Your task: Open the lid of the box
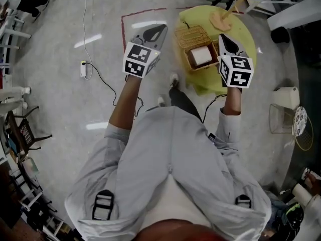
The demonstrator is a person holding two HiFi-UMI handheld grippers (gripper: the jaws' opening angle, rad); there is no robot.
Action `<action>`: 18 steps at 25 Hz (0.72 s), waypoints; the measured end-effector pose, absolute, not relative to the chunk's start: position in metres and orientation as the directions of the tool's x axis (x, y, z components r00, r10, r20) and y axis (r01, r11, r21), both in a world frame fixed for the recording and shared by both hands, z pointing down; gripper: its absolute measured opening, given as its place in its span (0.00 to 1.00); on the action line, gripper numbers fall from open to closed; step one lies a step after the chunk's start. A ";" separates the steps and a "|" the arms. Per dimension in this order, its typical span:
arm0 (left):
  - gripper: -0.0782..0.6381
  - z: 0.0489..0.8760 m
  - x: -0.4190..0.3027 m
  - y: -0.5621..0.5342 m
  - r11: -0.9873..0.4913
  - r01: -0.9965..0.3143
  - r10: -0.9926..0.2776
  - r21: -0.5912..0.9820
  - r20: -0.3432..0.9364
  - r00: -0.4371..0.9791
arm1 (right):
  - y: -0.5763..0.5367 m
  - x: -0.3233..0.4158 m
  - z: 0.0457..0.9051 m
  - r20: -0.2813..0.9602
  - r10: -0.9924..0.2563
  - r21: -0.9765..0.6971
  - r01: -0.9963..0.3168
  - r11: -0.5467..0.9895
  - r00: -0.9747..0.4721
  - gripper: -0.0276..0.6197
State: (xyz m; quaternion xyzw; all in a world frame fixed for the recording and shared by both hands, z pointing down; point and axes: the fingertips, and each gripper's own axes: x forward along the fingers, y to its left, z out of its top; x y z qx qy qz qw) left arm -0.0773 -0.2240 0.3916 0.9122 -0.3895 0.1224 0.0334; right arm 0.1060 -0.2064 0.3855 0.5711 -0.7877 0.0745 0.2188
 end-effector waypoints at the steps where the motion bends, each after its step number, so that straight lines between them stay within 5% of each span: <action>1: 0.15 0.386 -0.078 -0.219 -0.696 -0.717 -0.703 -0.041 0.241 0.669 | -0.200 0.105 0.379 0.416 -0.873 0.131 -0.933 0.335 -0.255 0.08; 18: 0.15 0.301 -0.078 -0.143 -0.724 -0.663 -0.686 -0.192 0.100 0.721 | -0.115 0.082 0.289 0.246 -0.923 0.229 -0.908 0.352 -0.296 0.08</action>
